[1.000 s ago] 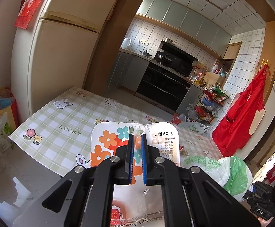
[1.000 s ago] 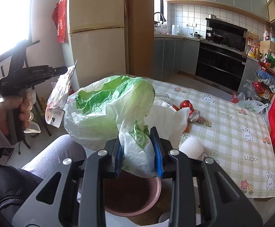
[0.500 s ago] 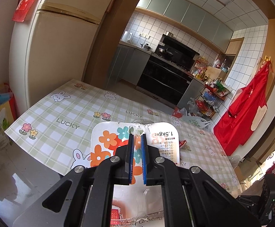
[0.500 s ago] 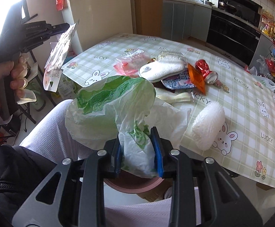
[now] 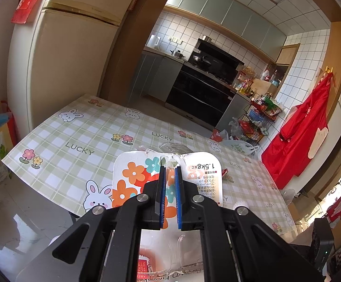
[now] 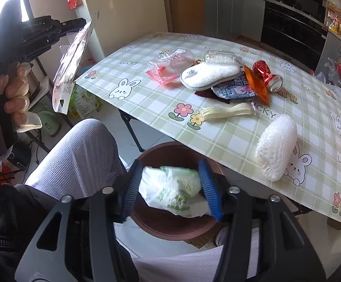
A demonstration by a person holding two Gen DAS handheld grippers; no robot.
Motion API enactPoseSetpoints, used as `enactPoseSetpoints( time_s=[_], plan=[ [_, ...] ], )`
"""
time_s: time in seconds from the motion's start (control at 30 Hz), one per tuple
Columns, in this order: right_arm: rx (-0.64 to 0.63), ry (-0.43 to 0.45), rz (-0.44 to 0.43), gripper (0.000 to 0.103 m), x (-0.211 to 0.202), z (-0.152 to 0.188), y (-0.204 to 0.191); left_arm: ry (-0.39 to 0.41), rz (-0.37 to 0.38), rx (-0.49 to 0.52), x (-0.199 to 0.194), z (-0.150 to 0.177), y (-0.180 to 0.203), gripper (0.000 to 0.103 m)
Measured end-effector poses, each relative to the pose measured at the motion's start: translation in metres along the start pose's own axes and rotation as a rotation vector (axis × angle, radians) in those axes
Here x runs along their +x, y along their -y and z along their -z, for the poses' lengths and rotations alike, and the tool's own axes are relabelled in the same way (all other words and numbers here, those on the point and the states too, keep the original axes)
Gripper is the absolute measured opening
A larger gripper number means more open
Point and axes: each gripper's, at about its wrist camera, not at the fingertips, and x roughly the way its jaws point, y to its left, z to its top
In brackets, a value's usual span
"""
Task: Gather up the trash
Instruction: 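Lower the plastic bag into the bin and open the right tool, then lower the flowered package into the bin and open the left tool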
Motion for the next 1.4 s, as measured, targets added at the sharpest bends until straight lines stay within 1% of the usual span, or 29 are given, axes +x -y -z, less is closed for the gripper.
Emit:
enactPoseSetpoints(
  time_s=[0.03, 0.07, 0.13, 0.2, 0.33, 0.5, 0.67, 0.87, 1.07, 1.13, 1.2, 1.27, 1.33, 1.4],
  plan=[
    [0.001, 0.024, 0.008, 0.072, -0.004, -0.002, 0.000, -0.004, 0.005, 0.003, 0.000, 0.001, 0.001, 0.007],
    [0.005, 0.060, 0.025, 0.084, -0.010, -0.004, 0.001, -0.008, 0.010, 0.005, 0.001, 0.002, 0.002, 0.007],
    [0.026, 0.141, 0.081, 0.097, -0.023, -0.009, 0.005, -0.021, 0.025, 0.009, 0.003, 0.005, 0.006, 0.007],
    [0.064, 0.228, 0.142, 0.097, -0.037, -0.012, 0.012, -0.034, 0.033, 0.019, 0.006, 0.009, 0.011, 0.007],
    [0.172, 0.348, 0.220, 0.097, -0.056, -0.013, 0.031, -0.060, 0.061, 0.014, 0.013, 0.017, 0.017, 0.007],
    [0.282, 0.477, 0.253, 0.097, -0.074, -0.005, 0.051, -0.071, 0.118, 0.027, 0.017, 0.033, 0.035, 0.007],
    [0.294, 0.508, 0.295, 0.097, -0.078, 0.003, 0.057, -0.106, 0.165, 0.049, 0.031, 0.051, 0.056, 0.008],
    [0.327, 0.534, 0.288, 0.097, -0.082, 0.019, 0.070, -0.175, 0.173, 0.079, 0.054, 0.069, 0.073, 0.008],
    [0.399, 0.551, 0.244, 0.097, -0.078, 0.028, 0.088, -0.217, 0.178, 0.096, 0.071, 0.076, 0.078, 0.008],
    [0.416, 0.548, 0.245, 0.097, -0.077, 0.028, 0.091, -0.246, 0.201, 0.079, 0.077, 0.078, 0.078, 0.015],
    [0.423, 0.535, 0.245, 0.097, -0.073, 0.029, 0.093, -0.261, 0.211, 0.069, 0.080, 0.080, 0.078, 0.047],
    [0.427, 0.530, 0.244, 0.097, -0.072, 0.029, 0.094, -0.260, 0.215, 0.060, 0.080, 0.080, 0.075, 0.052],
    [0.428, 0.526, 0.244, 0.097, -0.071, 0.029, 0.093, -0.251, 0.200, 0.053, 0.079, 0.079, 0.072, 0.062],
    [0.426, 0.519, 0.249, 0.097, -0.070, 0.028, 0.092, -0.233, 0.179, 0.037, 0.076, 0.077, 0.066, 0.078]
  ],
)
